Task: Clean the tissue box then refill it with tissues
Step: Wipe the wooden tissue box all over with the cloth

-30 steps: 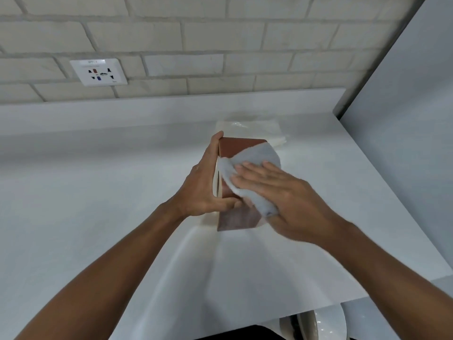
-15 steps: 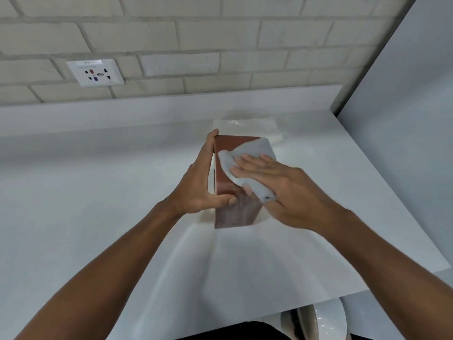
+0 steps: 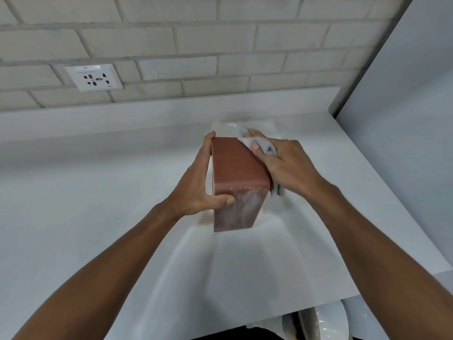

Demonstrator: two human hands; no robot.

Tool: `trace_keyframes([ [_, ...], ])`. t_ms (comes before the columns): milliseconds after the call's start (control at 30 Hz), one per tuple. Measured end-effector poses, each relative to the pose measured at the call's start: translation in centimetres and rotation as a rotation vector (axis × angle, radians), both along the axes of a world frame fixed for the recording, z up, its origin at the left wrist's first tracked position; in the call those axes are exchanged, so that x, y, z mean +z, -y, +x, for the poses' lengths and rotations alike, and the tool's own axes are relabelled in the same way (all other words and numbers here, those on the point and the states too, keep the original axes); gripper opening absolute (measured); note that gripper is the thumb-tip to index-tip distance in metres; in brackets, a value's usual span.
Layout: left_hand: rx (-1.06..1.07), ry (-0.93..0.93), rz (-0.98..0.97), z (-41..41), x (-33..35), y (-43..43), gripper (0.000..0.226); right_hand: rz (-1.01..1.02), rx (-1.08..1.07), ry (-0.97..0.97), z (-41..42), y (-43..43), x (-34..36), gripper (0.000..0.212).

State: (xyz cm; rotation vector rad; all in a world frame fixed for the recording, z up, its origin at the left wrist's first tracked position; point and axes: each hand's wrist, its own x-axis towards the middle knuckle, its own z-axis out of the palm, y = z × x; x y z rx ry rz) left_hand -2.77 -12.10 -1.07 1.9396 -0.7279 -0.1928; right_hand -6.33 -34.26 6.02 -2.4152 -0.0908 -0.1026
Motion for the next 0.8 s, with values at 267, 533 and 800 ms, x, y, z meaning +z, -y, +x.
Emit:
trace_keyframes([
  [267,-0.01,-0.003,-0.004,0.1,0.2,-0.2,0.142,-0.096,0.111,0.153,-3.5,-0.4,-1.3,0.037],
  [533,-0.036,-0.023,0.049,1.2,0.3,-0.4,0.137,-0.478,0.361,0.44,-5.3,-3.1,-2.0,0.059],
  [800,-0.035,-0.05,0.033,1.2,0.3,-0.3,0.14,-0.476,0.434,0.444,-4.7,-0.6,-2.0,0.06],
])
